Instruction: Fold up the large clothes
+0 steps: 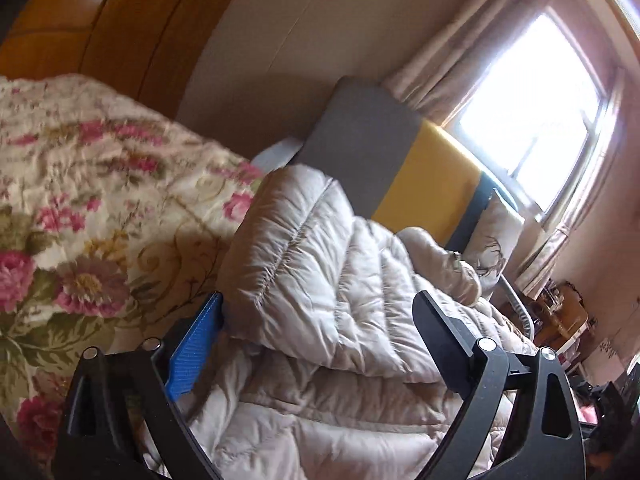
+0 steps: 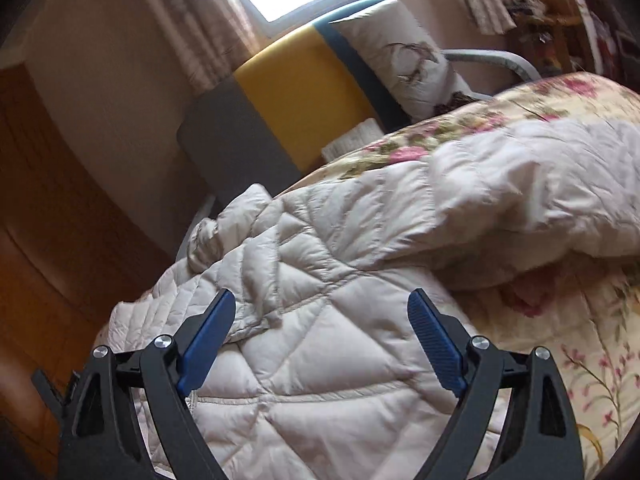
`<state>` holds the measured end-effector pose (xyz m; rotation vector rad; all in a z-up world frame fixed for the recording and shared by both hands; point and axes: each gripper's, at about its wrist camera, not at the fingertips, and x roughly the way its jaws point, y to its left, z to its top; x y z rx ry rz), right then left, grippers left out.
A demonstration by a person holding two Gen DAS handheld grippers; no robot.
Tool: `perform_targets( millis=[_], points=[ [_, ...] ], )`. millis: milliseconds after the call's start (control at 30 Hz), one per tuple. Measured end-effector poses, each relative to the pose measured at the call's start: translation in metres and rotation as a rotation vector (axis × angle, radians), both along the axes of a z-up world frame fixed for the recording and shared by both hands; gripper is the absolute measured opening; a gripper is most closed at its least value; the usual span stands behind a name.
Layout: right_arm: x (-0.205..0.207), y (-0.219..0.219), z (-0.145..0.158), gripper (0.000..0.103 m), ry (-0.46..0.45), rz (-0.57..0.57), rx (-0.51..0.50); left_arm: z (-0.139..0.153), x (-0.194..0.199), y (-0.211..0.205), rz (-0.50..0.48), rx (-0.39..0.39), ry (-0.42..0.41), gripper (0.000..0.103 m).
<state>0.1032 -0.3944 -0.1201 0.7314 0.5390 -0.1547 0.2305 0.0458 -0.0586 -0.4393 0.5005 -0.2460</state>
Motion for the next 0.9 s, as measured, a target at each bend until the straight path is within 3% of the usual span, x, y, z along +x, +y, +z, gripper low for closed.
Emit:
perform_targets(
  millis=[67, 233, 333, 400, 467, 567, 700, 833, 900],
  points=[
    [-0.026, -0.029, -0.010, 0.089, 0.032, -0.101, 0.083, 0.006, -0.005, -0.007, -0.015, 0.032, -0.026, 0.099],
    [-0.082, -0.099, -0.038, 0.089, 0.081, -0.317, 0.238, 0.006, -0.005, -0.025, -0.078, 0.148, 0.037, 0.099],
    [-0.110, -0.133, -0.046, 0.084, 0.022, -0.415, 0.315, 0.002, -0.003, -0.027, -0.080, 0.188, 0.063, 0.099],
    [-0.117, -0.149, -0.042, 0.084, 0.006, -0.464, 0.288, -0.001, -0.004, -0.026, -0.059, 0.210, 0.086, 0.099],
    [-0.124, -0.167, -0.041, 0.082, -0.007, -0.542, 0.277, -0.001, -0.007, -0.020, -0.011, 0.213, 0.088, 0.099],
    [-0.138, -0.193, -0.048, 0.076, -0.063, -0.660, 0.349, 0.000, -0.017, 0.000, 0.090, 0.166, 0.068, 0.099],
    [-0.138, -0.214, -0.045, 0.073, -0.052, -0.717, 0.334, -0.002, -0.023, 0.015, 0.147, 0.108, 0.082, 0.099],
    [-0.139, -0.228, -0.050, 0.035, 0.024, -0.763, 0.311, -0.008, -0.011, 0.012, 0.100, 0.104, 0.137, 0.099],
    [-0.142, -0.232, -0.052, 0.027, 0.046, -0.764, 0.313, -0.010, -0.008, 0.008, 0.080, 0.112, 0.149, 0.099]
  ],
)
